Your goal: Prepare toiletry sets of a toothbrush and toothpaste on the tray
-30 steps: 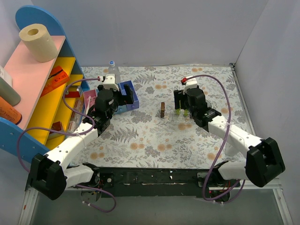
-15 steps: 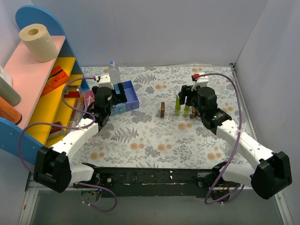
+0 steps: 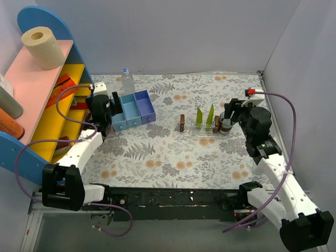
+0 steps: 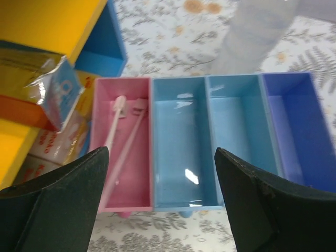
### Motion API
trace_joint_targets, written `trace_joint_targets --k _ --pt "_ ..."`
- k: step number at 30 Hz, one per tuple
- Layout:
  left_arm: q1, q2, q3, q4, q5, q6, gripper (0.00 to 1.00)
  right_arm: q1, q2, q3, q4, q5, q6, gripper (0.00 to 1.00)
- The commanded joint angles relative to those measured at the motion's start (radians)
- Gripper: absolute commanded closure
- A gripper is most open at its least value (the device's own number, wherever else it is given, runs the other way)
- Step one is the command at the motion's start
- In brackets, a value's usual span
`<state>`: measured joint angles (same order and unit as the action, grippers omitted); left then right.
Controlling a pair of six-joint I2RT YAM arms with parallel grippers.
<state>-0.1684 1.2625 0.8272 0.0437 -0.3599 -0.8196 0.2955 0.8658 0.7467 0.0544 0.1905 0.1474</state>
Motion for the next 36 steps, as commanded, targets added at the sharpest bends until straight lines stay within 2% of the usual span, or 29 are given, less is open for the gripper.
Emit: trace_joint_targets --k 1,10,13,19,26,36 --pt "0.063 0.018 0.032 -0.148 0.007 0.069 0.21 -0.042 -0.077 -0.055 -0.016 -0.016 -0.068 0.34" --pt "0.075 0.132 0.110 -0.314 -0.040 0.128 0.39 -0.064 -0.128 -0.098 -0.001 -0.056 -0.080 0.34" --pt "0.073 0.169 0.145 -0.346 -0.128 0.151 0.41 -0.065 -0.134 -0.096 -0.002 -0.059 -0.081 0.34" --pt "0.075 0.129 0.115 -0.326 -0.194 0.162 0.45 -0.068 -0.142 -0.098 -0.004 -0.062 -0.083 0.34" --pt "0.073 0.086 0.095 -0.341 -0.156 0.191 0.48 -0.070 -0.122 -0.096 -0.005 -0.079 -0.078 0.34" --pt "0.073 0.150 0.113 -0.387 -0.105 0.211 0.57 -0.070 -0.154 -0.095 -0.022 -0.071 -0.080 0.34"
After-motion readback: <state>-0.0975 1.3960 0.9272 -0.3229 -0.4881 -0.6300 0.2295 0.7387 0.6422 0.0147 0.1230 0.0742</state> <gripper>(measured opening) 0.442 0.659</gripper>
